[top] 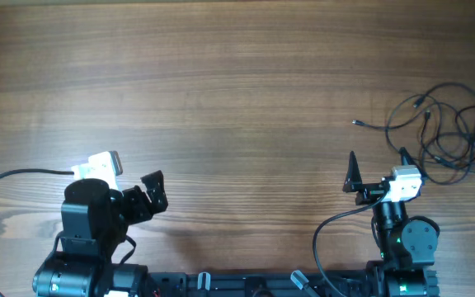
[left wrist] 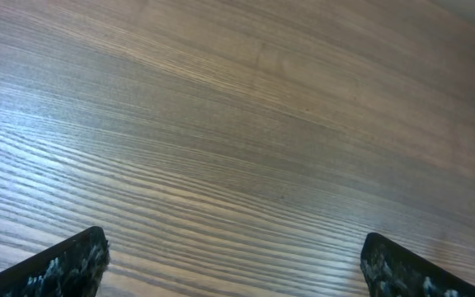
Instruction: Untangle cables
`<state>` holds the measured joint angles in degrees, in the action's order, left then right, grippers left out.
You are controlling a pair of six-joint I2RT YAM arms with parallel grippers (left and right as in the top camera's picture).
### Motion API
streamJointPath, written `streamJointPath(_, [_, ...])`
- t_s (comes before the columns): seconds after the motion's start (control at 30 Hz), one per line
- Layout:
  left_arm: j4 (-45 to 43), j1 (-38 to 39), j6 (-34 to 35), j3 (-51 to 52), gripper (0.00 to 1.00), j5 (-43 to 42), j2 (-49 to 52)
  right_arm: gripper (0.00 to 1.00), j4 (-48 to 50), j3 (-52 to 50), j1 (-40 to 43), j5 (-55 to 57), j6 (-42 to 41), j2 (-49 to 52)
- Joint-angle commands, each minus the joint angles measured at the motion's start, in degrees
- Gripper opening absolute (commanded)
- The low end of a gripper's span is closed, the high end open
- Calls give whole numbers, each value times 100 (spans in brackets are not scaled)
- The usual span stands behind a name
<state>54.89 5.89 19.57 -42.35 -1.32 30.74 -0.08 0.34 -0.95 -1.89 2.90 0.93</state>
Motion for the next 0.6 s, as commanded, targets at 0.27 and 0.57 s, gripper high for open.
streamJointPath(0.27, [-636, -527, -120, 1080, 100, -37, -1416, 100, 13, -4, 28, -92, -4, -72])
streamJointPath(0.57, [-2387, -568, -118, 2516, 100, -76, -2671, 100, 15, -4, 28, -92, -4, -72])
